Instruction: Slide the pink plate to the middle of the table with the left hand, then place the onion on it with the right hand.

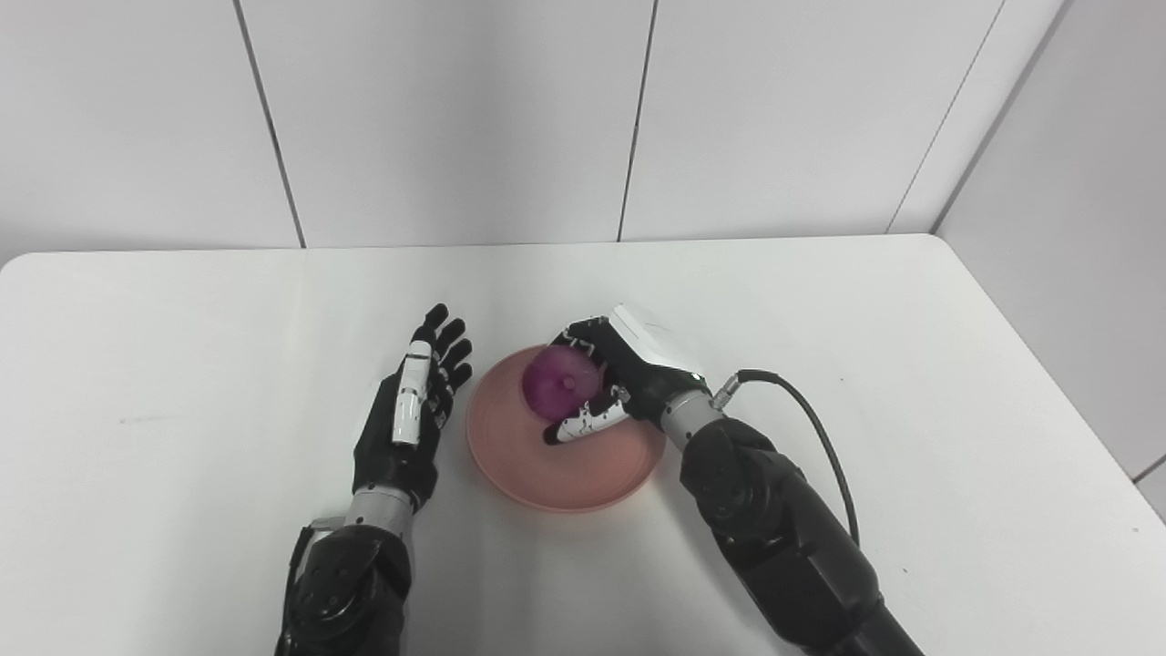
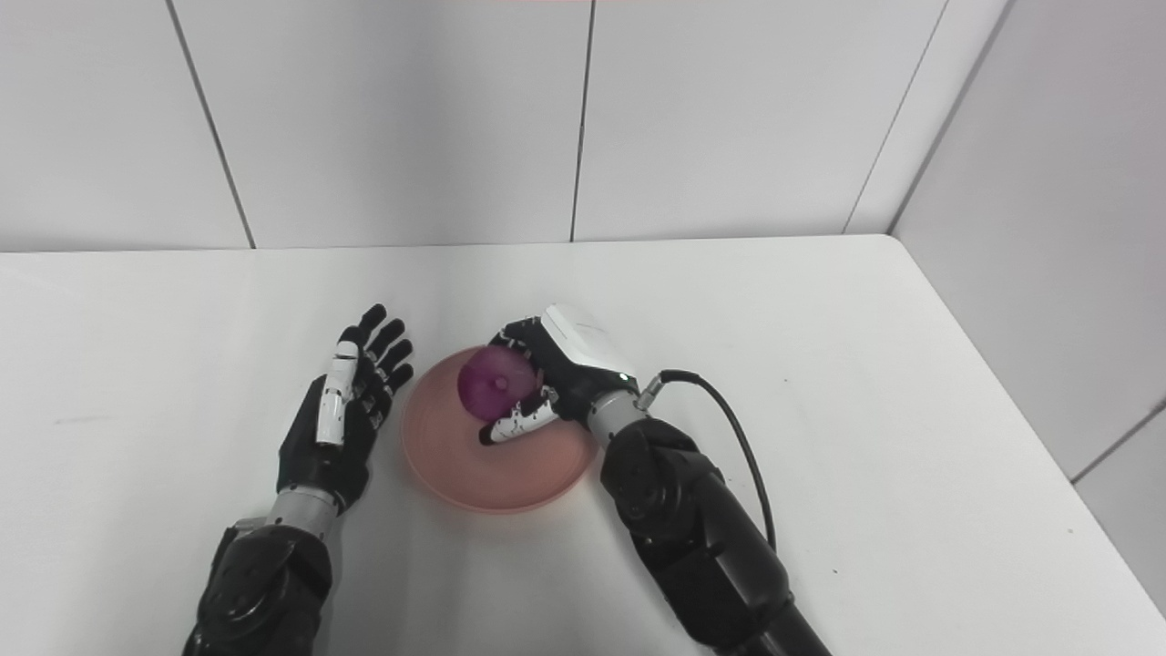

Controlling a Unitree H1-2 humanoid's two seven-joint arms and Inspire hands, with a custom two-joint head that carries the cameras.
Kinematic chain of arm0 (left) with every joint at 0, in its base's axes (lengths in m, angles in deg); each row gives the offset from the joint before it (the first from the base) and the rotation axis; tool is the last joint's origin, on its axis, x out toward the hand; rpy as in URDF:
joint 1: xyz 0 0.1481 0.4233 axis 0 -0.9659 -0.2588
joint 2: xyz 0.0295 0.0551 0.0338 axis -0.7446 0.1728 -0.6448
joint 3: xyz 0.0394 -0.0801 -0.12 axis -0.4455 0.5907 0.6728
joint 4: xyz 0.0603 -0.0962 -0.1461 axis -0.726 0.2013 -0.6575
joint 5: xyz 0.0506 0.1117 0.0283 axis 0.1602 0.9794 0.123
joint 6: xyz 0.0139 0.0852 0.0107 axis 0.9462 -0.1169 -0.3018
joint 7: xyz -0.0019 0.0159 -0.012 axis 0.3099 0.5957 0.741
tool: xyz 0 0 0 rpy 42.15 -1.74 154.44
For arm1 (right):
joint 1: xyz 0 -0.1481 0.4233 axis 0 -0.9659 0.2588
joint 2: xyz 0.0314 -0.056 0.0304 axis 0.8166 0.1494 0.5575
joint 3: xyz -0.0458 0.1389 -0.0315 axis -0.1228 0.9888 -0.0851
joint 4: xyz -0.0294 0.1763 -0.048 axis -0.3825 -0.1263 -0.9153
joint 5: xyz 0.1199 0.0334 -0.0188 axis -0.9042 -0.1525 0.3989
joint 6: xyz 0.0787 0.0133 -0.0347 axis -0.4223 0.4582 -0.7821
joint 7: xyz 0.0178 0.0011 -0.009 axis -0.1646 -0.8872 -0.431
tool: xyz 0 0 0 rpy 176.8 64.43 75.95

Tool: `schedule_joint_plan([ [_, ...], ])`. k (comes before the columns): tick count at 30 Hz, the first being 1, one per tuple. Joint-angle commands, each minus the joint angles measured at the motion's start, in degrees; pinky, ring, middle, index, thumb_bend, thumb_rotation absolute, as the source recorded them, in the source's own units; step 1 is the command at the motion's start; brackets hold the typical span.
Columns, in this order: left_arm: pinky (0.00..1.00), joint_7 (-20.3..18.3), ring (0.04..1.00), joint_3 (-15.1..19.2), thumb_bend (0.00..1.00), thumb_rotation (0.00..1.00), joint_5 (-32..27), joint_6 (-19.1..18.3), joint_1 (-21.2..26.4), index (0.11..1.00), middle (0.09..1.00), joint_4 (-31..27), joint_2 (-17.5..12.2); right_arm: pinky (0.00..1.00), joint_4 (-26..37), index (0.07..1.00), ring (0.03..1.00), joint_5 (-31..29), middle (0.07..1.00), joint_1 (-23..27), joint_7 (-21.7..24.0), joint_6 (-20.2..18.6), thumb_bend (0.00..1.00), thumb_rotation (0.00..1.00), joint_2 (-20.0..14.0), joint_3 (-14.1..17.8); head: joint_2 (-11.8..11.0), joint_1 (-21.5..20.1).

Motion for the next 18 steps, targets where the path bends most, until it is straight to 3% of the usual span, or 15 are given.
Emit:
schedule_joint_plan([
  [1, 0.95, -0.3, 0.948, -0.1, 0.44, 1.0, -0.1, 0.1, 1.1, 0.938, 0.951, -0.7, 0.1, 0.39, 1.8, 0.49, 0.483, 0.0, 0.568, 1.2, -0.7, 2.9, 0.52, 0.14, -0.3, 0.2, 0.3, -0.1],
  [14, 0.95, -0.2, 0.947, -0.1, 0.44, 1.0, 0.2, 0.3, 1.0, 0.938, 0.952, -0.8, 0.2, 0.44, 4.2, 0.493, 0.541, 0.2, 0.63, -0.5, -0.6, 3.8, 0.52, 0.14, -1.1, -0.1, 0.3, -0.1],
  [15, 0.95, -0.2, 0.947, -0.1, 0.44, 1.0, 0.2, 0.2, 1.0, 0.938, 0.951, -0.8, 0.2, 0.45, 4.3, 0.582, 0.556, 0.4, 0.642, -0.7, -0.8, 4.0, 0.68, 0.15, -1.1, -0.2, 0.3, -0.1],
  [18, 0.95, -0.1, 0.948, -0.1, 0.45, 1.0, 0.2, 0.2, 1.0, 0.939, 0.951, -0.8, 0.2, 0.43, 4.8, 0.645, 0.544, 0.2, 0.641, -1.1, -1.1, 4.4, 0.81, 0.18, -1.1, 0.0, 0.4, -0.1],
])
